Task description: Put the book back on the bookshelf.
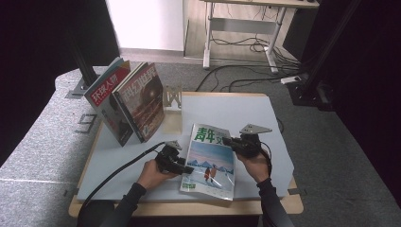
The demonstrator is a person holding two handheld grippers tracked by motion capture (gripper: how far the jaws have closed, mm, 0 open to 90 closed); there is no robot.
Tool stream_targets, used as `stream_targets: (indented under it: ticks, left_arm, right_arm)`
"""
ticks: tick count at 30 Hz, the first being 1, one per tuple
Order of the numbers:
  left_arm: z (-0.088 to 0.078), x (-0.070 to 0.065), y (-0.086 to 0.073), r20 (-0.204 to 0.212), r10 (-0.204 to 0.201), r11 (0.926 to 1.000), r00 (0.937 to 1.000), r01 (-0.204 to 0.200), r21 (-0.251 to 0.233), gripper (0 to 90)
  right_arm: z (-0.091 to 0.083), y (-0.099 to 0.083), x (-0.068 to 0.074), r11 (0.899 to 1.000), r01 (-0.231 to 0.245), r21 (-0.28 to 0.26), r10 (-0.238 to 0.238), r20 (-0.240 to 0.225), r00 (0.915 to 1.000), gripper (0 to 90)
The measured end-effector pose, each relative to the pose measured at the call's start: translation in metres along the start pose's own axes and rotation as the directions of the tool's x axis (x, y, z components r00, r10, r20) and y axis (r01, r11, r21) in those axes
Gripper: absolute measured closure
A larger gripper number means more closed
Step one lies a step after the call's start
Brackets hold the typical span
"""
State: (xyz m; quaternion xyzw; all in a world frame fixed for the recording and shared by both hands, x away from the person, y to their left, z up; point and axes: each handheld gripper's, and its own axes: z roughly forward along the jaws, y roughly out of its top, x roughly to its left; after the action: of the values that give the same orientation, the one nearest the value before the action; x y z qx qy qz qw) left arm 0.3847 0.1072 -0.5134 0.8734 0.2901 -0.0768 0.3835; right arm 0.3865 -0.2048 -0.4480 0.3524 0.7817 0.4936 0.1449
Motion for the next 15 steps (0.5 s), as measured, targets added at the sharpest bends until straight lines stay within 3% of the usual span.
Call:
stream_targets:
  ticks: [2,4,5,10,15]
  left_arm:
    - [-0.0003,-0.0001,-0.0002,0.016,0.000,1.0000,0.9999,0.000,-0.003,47.6]
    - [0.0001,-0.0032,-0.0006,0.036,0.017,0.9998,0.9992,-0.016,-0.016,55.1]
    - [-0.0004,-0.0056,-0.0005,0.025,0.029,0.9995,0.9993,-0.028,-0.016,55.1]
    - [-0.0011,-0.0062,-0.0005,0.026,0.037,0.9991,0.9990,-0.036,-0.019,55.9]
    - [-0.0040,-0.0084,0.0003,0.033,0.054,0.9980,0.9980,-0.052,-0.034,57.1]
  right_arm:
    - [0.0005,-0.0001,-0.0015,1.000,-0.008,0.013,0.008,-0.002,1.0000,80.3]
    - [0.0023,-0.0012,-0.0048,0.999,-0.027,0.031,0.027,0.013,0.9996,77.6]
    - [0.0023,-0.0012,-0.0048,0.999,-0.027,0.031,0.027,0.013,0.9996,77.6]
    - [0.0028,-0.0030,-0.0098,0.998,-0.047,0.029,0.046,0.036,0.9983,84.8]
    - [-0.0014,-0.0002,-0.0095,0.999,-0.042,0.007,0.042,0.034,0.9985,85.8]
